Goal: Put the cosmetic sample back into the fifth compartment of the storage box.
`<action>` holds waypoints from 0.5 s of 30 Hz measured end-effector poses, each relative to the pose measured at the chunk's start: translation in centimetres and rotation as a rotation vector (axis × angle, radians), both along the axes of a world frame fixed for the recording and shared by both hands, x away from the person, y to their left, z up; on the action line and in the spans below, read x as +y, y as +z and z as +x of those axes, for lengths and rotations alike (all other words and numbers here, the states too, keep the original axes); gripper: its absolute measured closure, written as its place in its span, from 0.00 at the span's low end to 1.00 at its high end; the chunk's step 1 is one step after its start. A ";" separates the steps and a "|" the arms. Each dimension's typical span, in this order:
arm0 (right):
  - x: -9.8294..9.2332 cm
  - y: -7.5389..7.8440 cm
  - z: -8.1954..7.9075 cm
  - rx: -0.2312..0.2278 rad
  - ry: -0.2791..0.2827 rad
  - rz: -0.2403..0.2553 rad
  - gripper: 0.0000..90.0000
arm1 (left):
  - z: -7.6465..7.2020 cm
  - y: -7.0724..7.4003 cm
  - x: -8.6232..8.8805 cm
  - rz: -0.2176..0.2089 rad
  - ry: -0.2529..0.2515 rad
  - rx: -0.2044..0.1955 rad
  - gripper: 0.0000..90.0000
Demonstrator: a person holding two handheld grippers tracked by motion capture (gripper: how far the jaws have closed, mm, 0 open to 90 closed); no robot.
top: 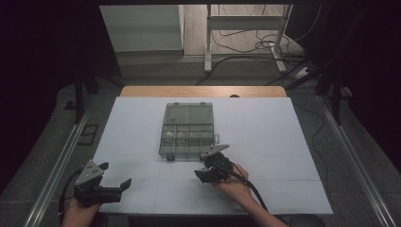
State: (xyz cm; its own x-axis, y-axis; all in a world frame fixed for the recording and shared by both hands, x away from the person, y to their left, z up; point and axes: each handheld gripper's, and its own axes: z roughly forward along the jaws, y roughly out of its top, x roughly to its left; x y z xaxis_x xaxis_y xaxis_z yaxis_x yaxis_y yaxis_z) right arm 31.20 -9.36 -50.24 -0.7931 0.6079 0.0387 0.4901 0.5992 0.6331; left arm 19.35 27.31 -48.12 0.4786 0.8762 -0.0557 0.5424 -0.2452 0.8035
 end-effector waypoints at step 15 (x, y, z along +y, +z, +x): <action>-1.0 1.4 0.4 0.012 0.039 0.042 0.45 | 0.0 0.0 0.0 0.003 -0.001 0.001 0.00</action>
State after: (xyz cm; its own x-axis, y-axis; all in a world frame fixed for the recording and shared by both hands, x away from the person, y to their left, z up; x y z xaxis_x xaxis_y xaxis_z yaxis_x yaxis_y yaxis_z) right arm 31.64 -10.36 -48.82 -0.8155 0.5741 0.0726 0.4743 0.5912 0.6523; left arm 19.35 27.29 -48.11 0.4798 0.8757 -0.0537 0.5426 -0.2481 0.8026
